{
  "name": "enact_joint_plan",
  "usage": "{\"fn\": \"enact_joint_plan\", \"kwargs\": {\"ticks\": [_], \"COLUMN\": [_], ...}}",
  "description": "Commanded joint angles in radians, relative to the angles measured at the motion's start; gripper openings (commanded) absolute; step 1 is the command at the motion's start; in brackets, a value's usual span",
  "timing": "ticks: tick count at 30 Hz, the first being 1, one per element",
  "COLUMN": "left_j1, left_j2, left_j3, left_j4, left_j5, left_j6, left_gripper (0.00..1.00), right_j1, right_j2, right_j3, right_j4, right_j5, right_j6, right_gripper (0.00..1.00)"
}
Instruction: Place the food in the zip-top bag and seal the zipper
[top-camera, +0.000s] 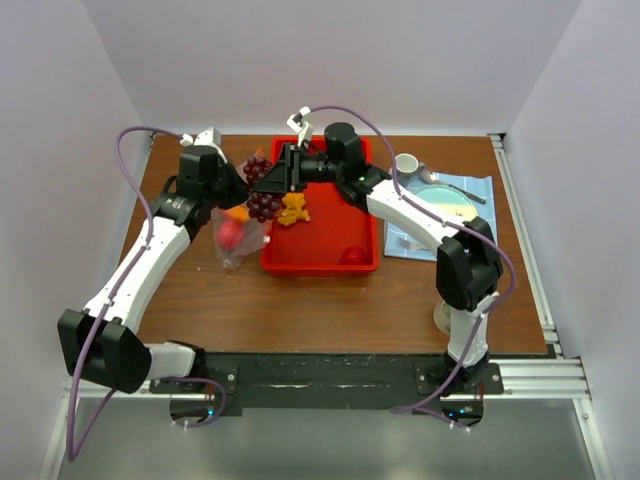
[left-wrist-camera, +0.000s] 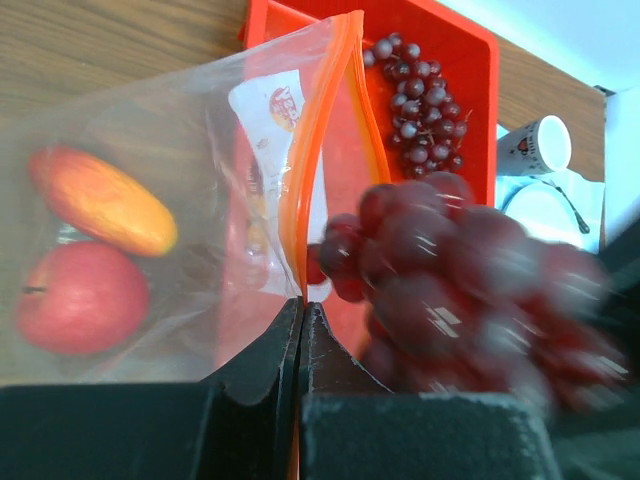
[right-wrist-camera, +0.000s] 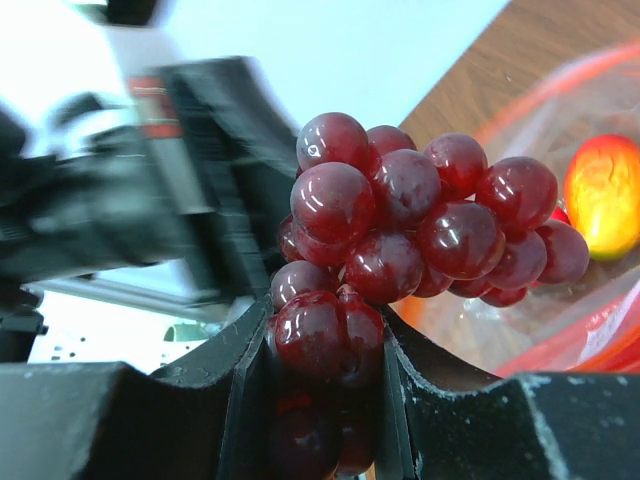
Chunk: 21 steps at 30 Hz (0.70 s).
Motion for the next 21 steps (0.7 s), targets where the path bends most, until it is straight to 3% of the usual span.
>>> {"fn": "enact_joint_plan", "kwargs": {"ticks": [1, 8, 13, 21], "left_j1": [0.005, 0.005, 0.005, 0.005], "left_j2": [-0.056, -0.07, -0.08, -0.083], "left_j3": [0.066, 0.077, 0.069, 0.05], "left_j4": [0.007, -0.01, -0.011, -0.005], "left_j5": [0.025, 0.033, 0.051, 0.094], "left_j6": [0.032, 0.041, 0.046, 0.05], "left_gripper": [0.0, 0.0, 0.0, 0.0], "right_j1": [-0.018, -0.035, -0.044, -0.042], "right_j2": [-0.005, 0.032, 0.047, 0.084], "right_j3": [-0.006, -0.006, 0.08, 0.227], "right_j4": [0.148, 0.111, -0.16, -0.452], "right_j5": [-0.055, -0.026, 0.078, 0.294], "right_j6": [0.074, 0.084, -0.046, -0.126], "right_gripper": [0.24, 0.24, 0.24, 0.26]}}
